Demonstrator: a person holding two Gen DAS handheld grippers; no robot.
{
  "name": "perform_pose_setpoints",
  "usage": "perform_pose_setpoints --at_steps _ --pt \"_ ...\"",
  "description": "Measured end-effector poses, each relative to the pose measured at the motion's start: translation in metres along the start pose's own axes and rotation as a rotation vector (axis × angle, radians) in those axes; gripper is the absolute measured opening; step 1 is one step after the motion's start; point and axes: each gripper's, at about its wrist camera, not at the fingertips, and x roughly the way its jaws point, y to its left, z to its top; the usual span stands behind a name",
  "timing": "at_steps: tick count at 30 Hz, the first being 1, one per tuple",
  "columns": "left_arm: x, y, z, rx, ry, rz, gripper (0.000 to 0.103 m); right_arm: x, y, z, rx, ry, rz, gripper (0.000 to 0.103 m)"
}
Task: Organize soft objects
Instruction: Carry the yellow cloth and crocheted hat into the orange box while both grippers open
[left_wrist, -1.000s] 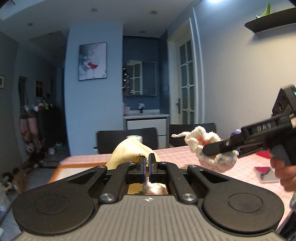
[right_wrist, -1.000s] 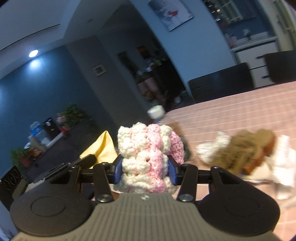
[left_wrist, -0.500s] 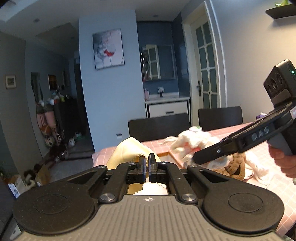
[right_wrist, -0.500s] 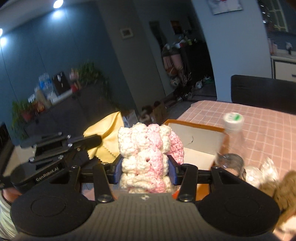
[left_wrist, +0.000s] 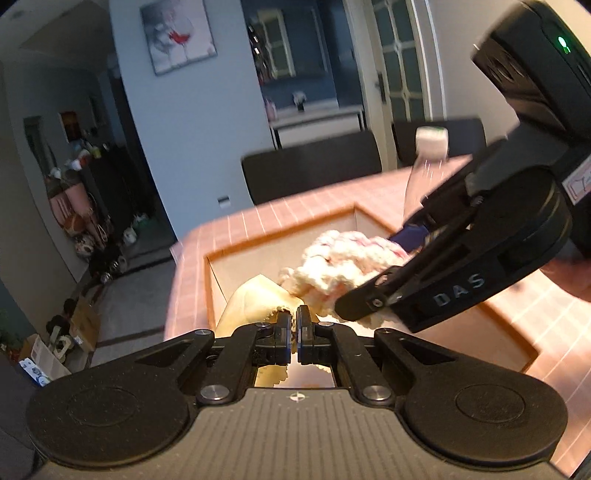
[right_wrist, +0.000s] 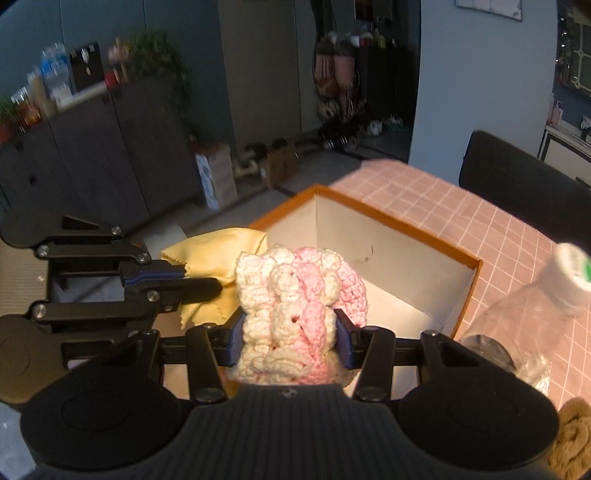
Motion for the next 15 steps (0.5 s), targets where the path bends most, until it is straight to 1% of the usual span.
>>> perform_pose_setpoints --at_steps 6,11,15 --pt "0.023 0.008 -0.010 0.017 0.108 -0.034 0.002 0.044 -0.003 0.002 -0.028 0.088 -0.043 0.048" --pt "0.033 0.003 -0.015 0.047 0.194 -0.046 0.002 0.068 -0.006 0.005 -0.045 0.154 -0.066 0.048" --pt "0.036 0.002 -0.020 0.060 0.238 -0.043 0.003 0.083 -0.006 0.003 -0.044 0.200 -0.069 0.048"
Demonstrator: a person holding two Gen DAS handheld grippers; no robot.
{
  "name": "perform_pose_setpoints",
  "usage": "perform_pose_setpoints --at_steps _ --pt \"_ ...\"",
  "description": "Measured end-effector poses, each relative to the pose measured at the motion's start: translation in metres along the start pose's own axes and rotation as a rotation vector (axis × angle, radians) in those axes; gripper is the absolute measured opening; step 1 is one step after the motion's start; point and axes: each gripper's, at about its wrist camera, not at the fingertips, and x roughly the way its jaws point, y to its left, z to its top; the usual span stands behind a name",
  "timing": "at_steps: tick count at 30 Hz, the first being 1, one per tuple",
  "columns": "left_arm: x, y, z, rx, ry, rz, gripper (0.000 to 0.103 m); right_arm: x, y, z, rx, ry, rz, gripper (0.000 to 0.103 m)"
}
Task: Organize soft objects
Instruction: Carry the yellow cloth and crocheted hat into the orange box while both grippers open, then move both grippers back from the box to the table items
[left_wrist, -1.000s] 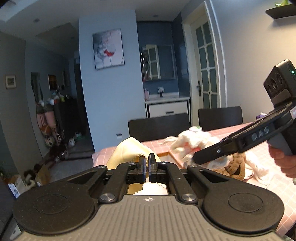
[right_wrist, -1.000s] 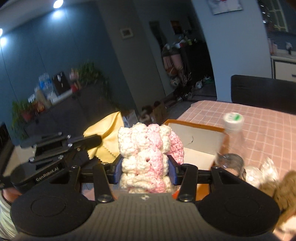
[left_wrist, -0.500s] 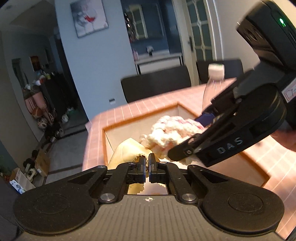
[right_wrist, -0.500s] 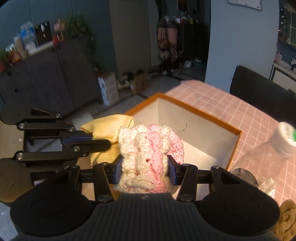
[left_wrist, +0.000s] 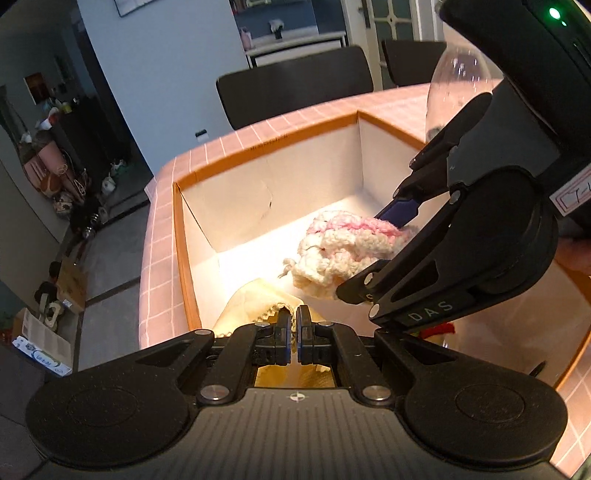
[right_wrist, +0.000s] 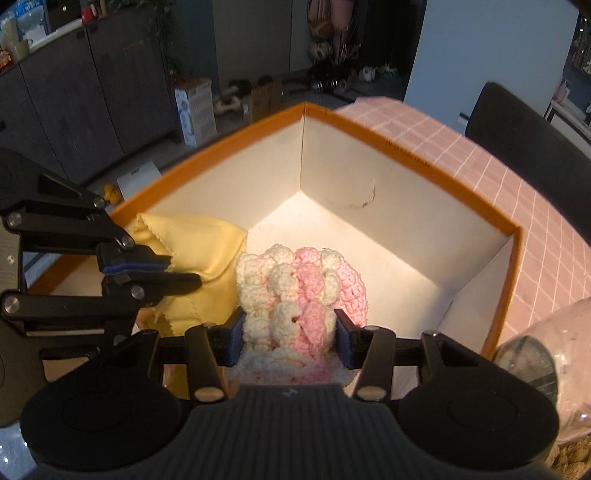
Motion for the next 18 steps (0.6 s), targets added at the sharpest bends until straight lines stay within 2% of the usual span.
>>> perform_pose_setpoints --at_steps 10,15,18 --pt "-0.004 -0.003 -0.004 0.027 0.020 0.025 0.009 -0.001 0.001 0.002 -0.006 0.010 -0.022 0.057" --pt "-0.009 -0.003 0.002 0.037 0.012 0.028 0.023 -0.005 0.008 0.003 -0.023 0.002 -0.037 0.058" --pt "-0.018 -0.002 0.003 0.029 -0.009 0.024 0.027 -0.013 0.009 0.003 -0.025 -0.023 -0.036 0.061"
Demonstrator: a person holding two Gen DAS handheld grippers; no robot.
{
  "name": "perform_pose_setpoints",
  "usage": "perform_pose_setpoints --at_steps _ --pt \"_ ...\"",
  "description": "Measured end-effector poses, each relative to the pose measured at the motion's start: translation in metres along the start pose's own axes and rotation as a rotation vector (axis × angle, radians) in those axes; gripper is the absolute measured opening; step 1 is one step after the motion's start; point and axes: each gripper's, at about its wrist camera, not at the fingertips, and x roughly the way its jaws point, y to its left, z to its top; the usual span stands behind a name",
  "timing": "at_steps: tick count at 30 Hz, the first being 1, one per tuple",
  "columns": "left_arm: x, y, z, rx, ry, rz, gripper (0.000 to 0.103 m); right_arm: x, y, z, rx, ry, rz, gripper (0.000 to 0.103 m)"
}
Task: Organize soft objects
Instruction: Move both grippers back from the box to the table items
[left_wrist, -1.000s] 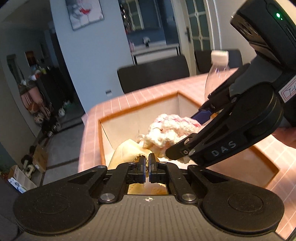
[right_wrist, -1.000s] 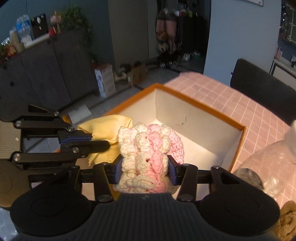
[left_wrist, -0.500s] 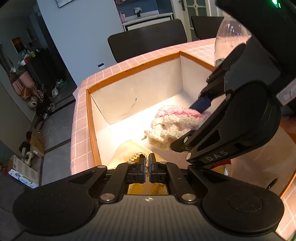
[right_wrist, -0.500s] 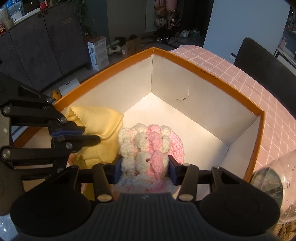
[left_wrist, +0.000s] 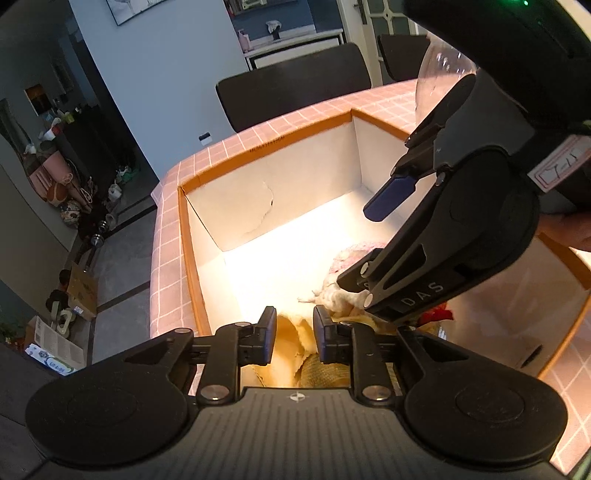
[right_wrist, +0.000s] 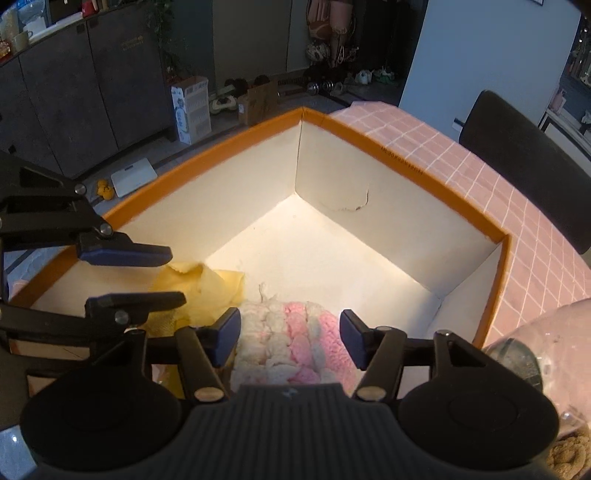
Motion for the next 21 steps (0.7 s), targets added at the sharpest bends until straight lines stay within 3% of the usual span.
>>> perform_pose_setpoints --at_steps 13,21 --pt "-0.054 -0.004 -0.002 -0.109 -0.163 0.044 0.028 -0.081 0.005 -0.017 -0.016 -0.204 -0.044 0.062" --pt "-0.089 -0.024 0.004 -0.189 -0.347 0.078 0.028 -0.143 0.000 -0.055 0.038 -0.366 -0.060 0.063"
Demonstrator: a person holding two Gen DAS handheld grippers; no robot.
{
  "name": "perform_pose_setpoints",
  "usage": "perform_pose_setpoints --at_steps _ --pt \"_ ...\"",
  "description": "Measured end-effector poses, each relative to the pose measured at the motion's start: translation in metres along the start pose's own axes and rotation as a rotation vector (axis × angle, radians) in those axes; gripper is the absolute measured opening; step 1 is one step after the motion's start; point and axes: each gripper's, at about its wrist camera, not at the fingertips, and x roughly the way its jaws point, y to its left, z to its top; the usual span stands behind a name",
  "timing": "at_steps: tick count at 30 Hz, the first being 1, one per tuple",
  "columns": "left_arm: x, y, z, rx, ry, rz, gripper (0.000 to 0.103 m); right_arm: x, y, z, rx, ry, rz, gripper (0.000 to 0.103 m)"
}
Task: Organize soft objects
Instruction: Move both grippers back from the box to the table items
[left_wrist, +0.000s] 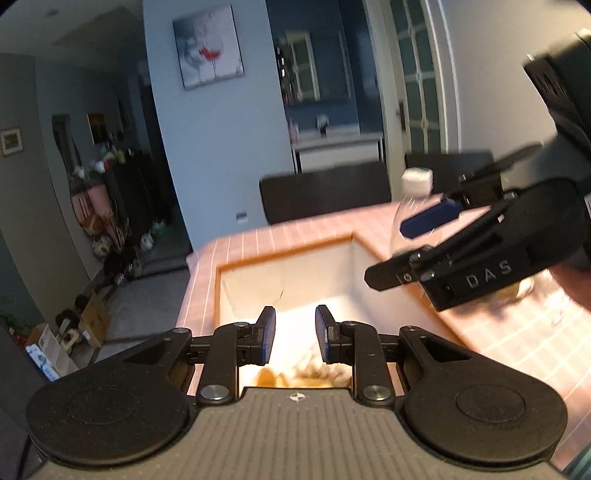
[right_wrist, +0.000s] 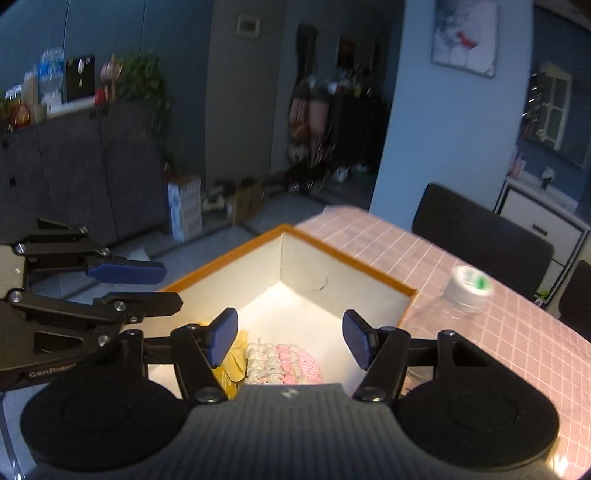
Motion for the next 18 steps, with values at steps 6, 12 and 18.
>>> perform_pose_setpoints --at_steps 6,12,18 --pt "-0.011 -0.041 0.001 -0.001 -0.119 -0.018 0.028 -0.052 -0.010 -0.032 0.059 -0.096 -0.069 0.067" --pt "-0.012 -0.078 -0.003 -0.047 -0.197 -0.074 0.028 -0.091 -0.028 -0.073 0.128 -0.145 -0.184 0.070" --pt "-0.007 -0.111 -0.009 -0.095 -0.215 -0.191 0.028 -0.111 -0.057 -0.113 0.233 -0.132 -0.270 0.072"
